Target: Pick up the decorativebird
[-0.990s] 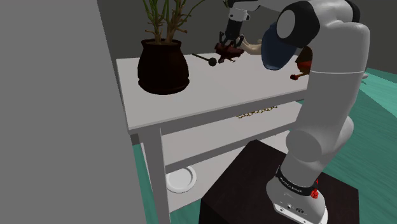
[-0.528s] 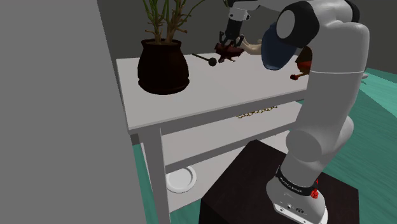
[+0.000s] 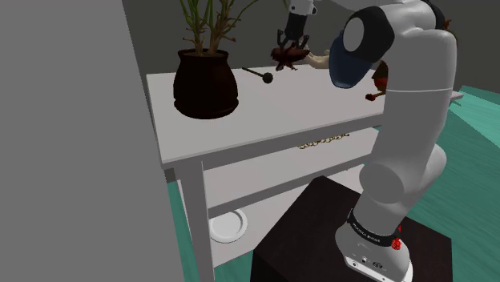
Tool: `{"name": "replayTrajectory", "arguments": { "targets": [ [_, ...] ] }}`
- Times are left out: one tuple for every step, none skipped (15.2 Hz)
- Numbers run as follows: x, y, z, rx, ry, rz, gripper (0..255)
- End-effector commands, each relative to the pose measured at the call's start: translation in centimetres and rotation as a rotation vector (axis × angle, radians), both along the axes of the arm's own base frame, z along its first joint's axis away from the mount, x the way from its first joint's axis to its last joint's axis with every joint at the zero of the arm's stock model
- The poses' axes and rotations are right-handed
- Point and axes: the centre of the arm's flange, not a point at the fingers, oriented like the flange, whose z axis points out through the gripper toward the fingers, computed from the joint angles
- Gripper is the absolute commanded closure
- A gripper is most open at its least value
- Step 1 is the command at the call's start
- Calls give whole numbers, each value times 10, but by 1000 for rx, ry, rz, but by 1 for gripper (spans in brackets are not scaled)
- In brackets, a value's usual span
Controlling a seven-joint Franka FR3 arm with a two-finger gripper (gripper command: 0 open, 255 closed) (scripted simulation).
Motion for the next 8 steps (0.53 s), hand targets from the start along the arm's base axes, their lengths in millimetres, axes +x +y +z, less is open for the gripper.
{"name": "replayTrajectory", "arguments": {
  "targets": [
    [-1, 0, 11, 0, 0, 0, 255],
    [-1, 0, 16, 0, 0, 0, 255],
    [-1, 0, 22, 0, 0, 0, 255],
    [-1, 0, 27, 0, 0, 0, 255],
    [-1, 0, 32, 0, 0, 0, 255],
    [-1, 0, 37, 0, 0, 0, 255],
    [-1, 0, 38, 0, 0, 0, 255],
    [-1, 0, 38, 0, 0, 0, 255]
  ]
}}
